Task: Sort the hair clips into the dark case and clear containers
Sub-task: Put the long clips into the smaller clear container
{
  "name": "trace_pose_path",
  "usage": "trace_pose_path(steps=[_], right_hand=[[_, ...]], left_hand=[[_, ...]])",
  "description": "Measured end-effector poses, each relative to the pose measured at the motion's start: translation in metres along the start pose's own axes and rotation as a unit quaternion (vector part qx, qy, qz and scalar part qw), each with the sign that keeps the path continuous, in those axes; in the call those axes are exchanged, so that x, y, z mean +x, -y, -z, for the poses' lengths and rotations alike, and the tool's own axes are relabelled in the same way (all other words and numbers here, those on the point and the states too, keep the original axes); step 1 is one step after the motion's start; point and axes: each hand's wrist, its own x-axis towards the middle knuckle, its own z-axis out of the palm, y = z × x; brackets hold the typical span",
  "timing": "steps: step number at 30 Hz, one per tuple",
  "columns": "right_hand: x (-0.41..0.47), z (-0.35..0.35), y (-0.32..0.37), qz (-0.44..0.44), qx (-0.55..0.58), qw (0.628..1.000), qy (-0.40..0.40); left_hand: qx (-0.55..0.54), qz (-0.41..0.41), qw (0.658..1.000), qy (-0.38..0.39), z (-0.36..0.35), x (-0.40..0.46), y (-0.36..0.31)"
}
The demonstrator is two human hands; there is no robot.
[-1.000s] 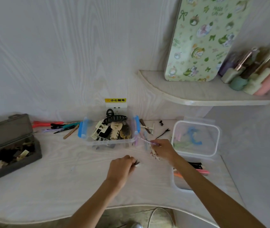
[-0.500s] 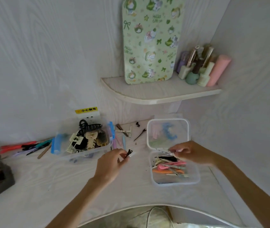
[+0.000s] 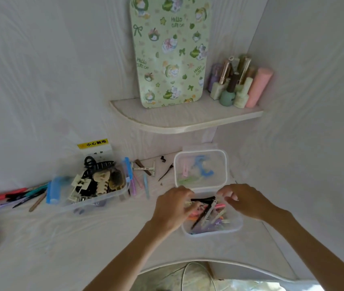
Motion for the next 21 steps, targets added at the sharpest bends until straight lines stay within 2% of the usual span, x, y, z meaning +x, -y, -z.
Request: trace_pose_path(steps=[3,5,6,8,10,12,15,17,18,21], right_hand=[[0.007,-0.004,0.027,0.039,0.041,0.998,-0.011],[0.018,-0.015,0.059,0.088,0.087,0.992,0.019],[0.025,-0.023,0.077,0.108,0.108,0.988,0.037],[0.046,-0.040,0.117,0.130,0.158,0.977,0.065],[0.068,-0.059,0.159,0.104,0.252,0.956,0.110],[0.083,-0.070,0.191,0.063,0.358,0.920,0.151],[0.093,-0.079,0.217,0.041,0.410,0.890,0.197],[0.099,-0.089,0.220,0.039,0.387,0.896,0.213],[0.103,-0.093,0.221,0.041,0.350,0.913,0.204],[0.119,-0.104,0.211,0.051,0.141,0.985,0.085]], left_hand=[[0.079,-0.004,0.980,-0.180,0.025,-0.009,0.040],[0.126,0.043,0.959,-0.249,0.038,-0.019,0.072],[0.150,0.076,0.954,-0.248,0.041,-0.024,0.087],[0.180,0.155,0.953,-0.188,0.047,-0.034,0.107],[0.193,0.207,0.950,-0.129,0.048,-0.045,0.116],[0.192,0.219,0.948,-0.132,0.052,-0.052,0.112],[0.163,0.269,0.941,-0.122,0.062,-0.061,0.115],[0.157,0.296,0.935,-0.116,0.069,-0.072,0.125],[0.154,0.308,0.931,-0.121,0.073,-0.080,0.133],[0.152,0.339,0.915,-0.154,0.084,-0.100,0.152]])
